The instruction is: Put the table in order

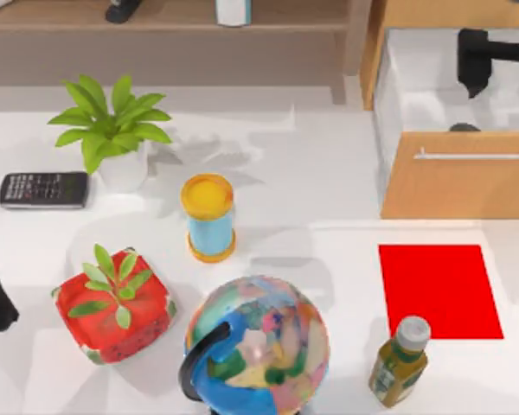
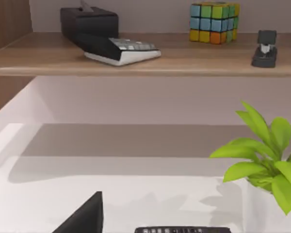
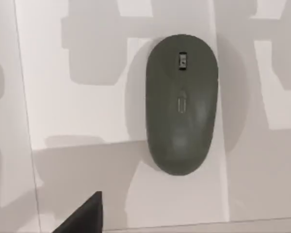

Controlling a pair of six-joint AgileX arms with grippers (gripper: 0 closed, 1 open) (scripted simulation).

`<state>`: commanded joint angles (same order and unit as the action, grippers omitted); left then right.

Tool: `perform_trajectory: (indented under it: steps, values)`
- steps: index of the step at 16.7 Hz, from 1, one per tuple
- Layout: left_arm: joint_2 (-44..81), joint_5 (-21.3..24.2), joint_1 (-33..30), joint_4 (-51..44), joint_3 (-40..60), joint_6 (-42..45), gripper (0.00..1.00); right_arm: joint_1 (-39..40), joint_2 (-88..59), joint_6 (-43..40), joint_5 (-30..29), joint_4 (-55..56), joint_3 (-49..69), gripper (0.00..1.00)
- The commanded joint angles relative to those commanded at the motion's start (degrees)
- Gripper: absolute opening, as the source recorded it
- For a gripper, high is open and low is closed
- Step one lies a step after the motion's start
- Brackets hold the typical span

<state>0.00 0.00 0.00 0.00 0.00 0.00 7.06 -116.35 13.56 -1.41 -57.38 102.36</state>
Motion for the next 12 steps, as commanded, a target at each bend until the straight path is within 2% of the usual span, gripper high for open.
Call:
perform_trajectory:
  steps: [6, 12]
  values:
    - [0.0, 0.0, 0.0, 0.0, 0.0, 0.0, 1.0, 1.02, -19.5, 2.23, -0.28, -9.63, 17.43, 1.0]
    - [0.0, 0.0, 0.0, 0.0, 0.0, 0.0, 1.0, 0.91, -22.7, 2.69, -0.34, -11.0, 20.79, 1.0]
